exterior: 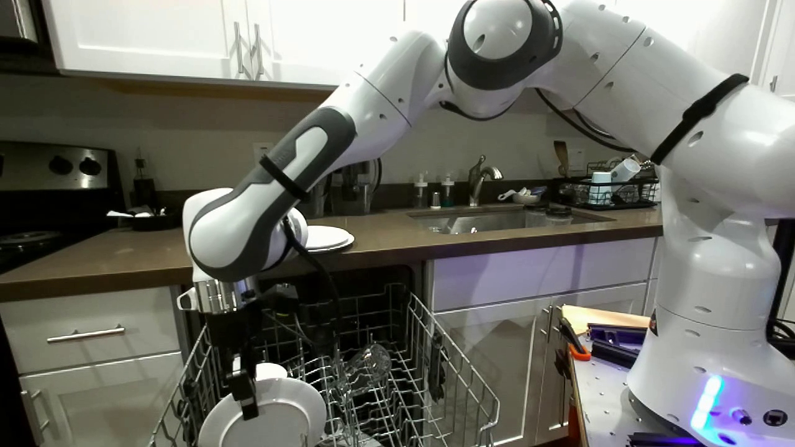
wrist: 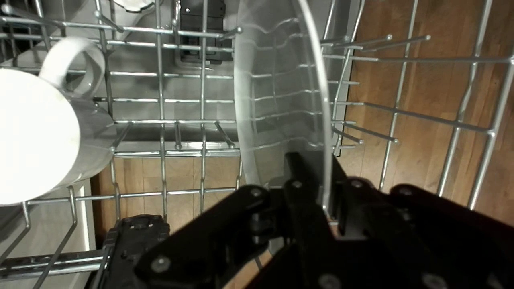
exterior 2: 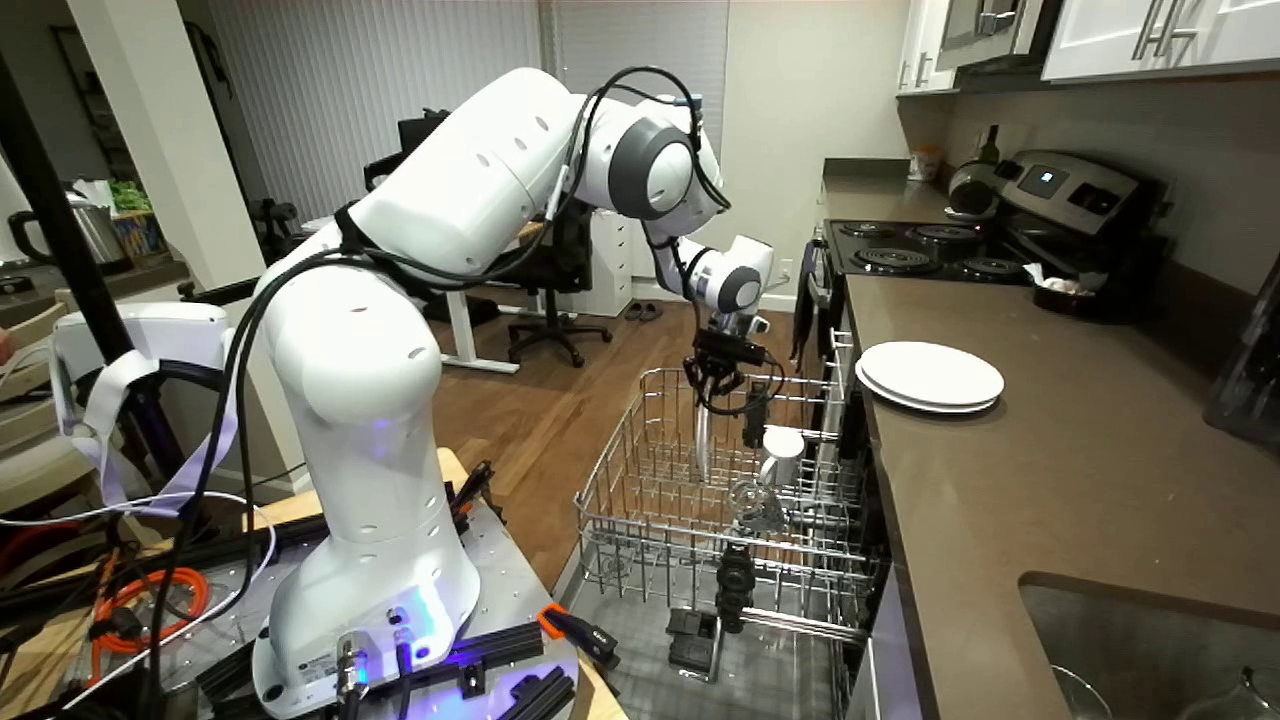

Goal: Move the white plate from the plate dryer and put it on top of the two plates on the counter

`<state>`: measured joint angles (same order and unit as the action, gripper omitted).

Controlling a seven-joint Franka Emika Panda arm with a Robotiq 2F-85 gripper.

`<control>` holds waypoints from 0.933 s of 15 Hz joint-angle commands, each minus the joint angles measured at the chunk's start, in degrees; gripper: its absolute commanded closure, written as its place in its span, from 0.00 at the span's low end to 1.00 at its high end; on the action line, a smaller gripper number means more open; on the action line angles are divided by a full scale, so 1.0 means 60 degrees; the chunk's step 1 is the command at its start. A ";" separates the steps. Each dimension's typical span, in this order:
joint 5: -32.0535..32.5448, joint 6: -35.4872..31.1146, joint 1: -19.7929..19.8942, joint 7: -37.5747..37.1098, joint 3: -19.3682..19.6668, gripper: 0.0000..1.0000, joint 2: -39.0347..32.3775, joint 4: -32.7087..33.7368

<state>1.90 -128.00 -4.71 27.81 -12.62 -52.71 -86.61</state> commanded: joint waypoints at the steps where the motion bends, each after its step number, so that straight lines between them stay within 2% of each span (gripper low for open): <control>1: 0.0017 0.0416 0.0080 -0.0040 -0.0107 0.92 0.0836 -0.0608; 5: 0.0044 0.0353 0.0012 -0.0188 -0.0048 0.92 0.1400 -0.1068; 14: 0.0148 -0.0156 -0.0332 -0.0779 0.0054 0.92 0.3141 -0.2824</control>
<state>1.90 -127.03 -5.81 25.83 -12.68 -39.08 -97.63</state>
